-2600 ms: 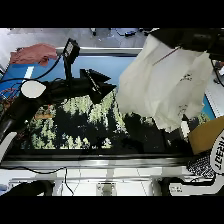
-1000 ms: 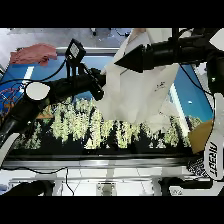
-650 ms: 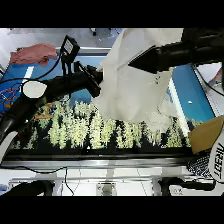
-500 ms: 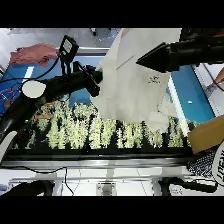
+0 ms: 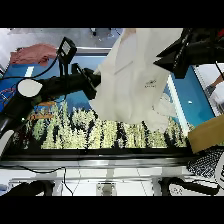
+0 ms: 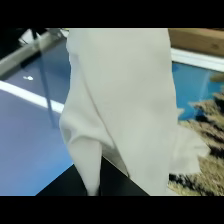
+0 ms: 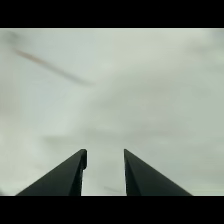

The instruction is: Fold the clothes and pants, and hang the long-sleeved shirts on hangers.

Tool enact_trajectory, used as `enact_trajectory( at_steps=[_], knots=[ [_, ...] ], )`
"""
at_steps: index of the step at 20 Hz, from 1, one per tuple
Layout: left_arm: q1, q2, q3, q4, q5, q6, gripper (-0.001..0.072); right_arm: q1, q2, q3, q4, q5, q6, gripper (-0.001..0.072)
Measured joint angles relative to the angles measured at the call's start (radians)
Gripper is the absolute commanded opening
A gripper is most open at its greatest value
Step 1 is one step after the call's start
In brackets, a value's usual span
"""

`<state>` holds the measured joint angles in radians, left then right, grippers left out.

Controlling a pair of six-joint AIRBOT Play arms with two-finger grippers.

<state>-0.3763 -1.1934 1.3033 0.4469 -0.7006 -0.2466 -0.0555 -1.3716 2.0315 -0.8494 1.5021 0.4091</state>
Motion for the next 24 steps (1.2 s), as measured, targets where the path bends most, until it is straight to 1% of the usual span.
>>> enact_trajectory(
  at_steps=[2,4,6,8,11,14,19,20,21,22,23,24],
  knots=[
    [0.040,0.005,0.000,0.007,-0.095,0.000,0.0043,0.000,0.003,0.001,-0.054,-0.061,-0.105,0.0322],
    [0.082,0.010,0.000,0.012,-0.168,0.000,0.0043,0.000,0.010,0.002,-0.084,-0.109,-0.187,0.0323],
    [0.119,0.013,0.000,0.014,-0.221,0.000,0.0043,0.000,0.019,0.003,-0.099,-0.141,-0.248,0.0342],
    [0.143,0.014,0.000,0.015,-0.265,0.012,0.0043,0.000,0.025,0.003,-0.095,-0.150,-0.290,0.0342],
    [0.156,0.015,0.000,0.012,-0.314,0.037,0.0044,0.011,0.028,-0.005,-0.066,-0.152,-0.340,0.0342],
    [0.161,0.016,0.000,-0.010,-0.354,0.058,0.0044,0.036,0.019,-0.020,-0.052,-0.151,-0.367,0.0342],
    [0.164,0.016,0.000,-0.043,-0.378,0.088,0.0044,0.067,0.001,-0.028,-0.032,-0.093,-0.370,0.0341],
    [0.164,0.016,0.000,-0.045,-0.380,0.090,0.0044,0.069,-0.001,-0.029,-0.026,-0.074,-0.362,0.0329],
    [0.164,0.016,0.000,-0.048,-0.381,0.093,0.0044,0.072,-0.002,-0.029,-0.015,-0.062,-0.356,0.0236],
    [0.164,0.016,0.000,-0.050,-0.384,0.098,0.0044,0.073,-0.002,-0.029,-0.007,-0.057,-0.350,0.0168],
    [0.164,0.016,0.000,-0.050,-0.384,0.098,0.0044,0.074,-0.003,-0.030,-0.002,-0.054,-0.348,0.0166],
    [0.164,0.016,0.000,-0.053,-0.382,0.097,0.0045,0.074,-0.004,-0.030,-0.001,-0.053,-0.345,0.0082]
  ],
)
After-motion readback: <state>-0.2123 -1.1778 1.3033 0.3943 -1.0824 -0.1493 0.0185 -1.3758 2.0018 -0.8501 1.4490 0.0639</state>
